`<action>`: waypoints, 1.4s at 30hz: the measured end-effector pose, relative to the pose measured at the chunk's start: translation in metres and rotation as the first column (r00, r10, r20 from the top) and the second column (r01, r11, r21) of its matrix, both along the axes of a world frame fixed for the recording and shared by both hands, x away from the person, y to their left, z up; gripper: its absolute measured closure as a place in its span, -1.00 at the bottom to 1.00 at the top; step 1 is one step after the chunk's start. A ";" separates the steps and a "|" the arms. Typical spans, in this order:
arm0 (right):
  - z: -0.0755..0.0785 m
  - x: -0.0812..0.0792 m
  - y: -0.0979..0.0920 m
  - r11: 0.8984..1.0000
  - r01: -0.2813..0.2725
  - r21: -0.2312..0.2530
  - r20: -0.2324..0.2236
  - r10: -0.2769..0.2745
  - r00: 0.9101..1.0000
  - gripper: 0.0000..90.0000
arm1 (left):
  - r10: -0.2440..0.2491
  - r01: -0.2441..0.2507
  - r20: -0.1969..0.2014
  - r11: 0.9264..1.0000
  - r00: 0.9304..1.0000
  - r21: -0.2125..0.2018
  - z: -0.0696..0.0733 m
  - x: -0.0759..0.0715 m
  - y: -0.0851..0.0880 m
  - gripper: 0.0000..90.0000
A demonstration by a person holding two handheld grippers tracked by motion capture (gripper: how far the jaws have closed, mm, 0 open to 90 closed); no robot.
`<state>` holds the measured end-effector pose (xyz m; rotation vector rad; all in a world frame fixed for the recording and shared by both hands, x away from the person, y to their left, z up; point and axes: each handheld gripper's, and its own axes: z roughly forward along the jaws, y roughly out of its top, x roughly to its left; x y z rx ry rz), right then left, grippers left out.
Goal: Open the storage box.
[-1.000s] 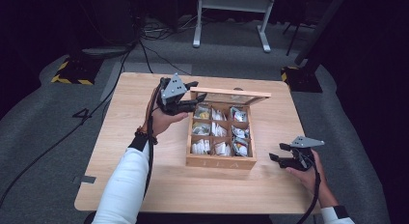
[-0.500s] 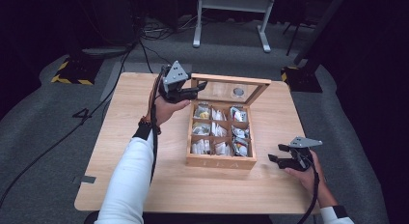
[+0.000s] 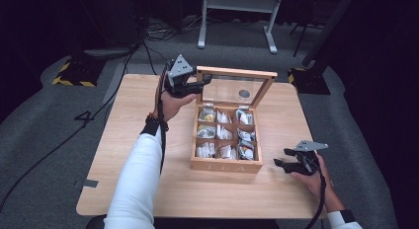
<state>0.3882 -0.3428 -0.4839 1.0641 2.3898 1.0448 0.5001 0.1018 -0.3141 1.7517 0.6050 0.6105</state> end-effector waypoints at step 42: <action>-0.006 0.000 0.004 1.000 -0.021 -0.022 -0.029 0.020 0.999 -0.28 | 0.115 -0.115 -0.103 0.993 0.988 0.005 -0.033 0.042 -0.007 0.23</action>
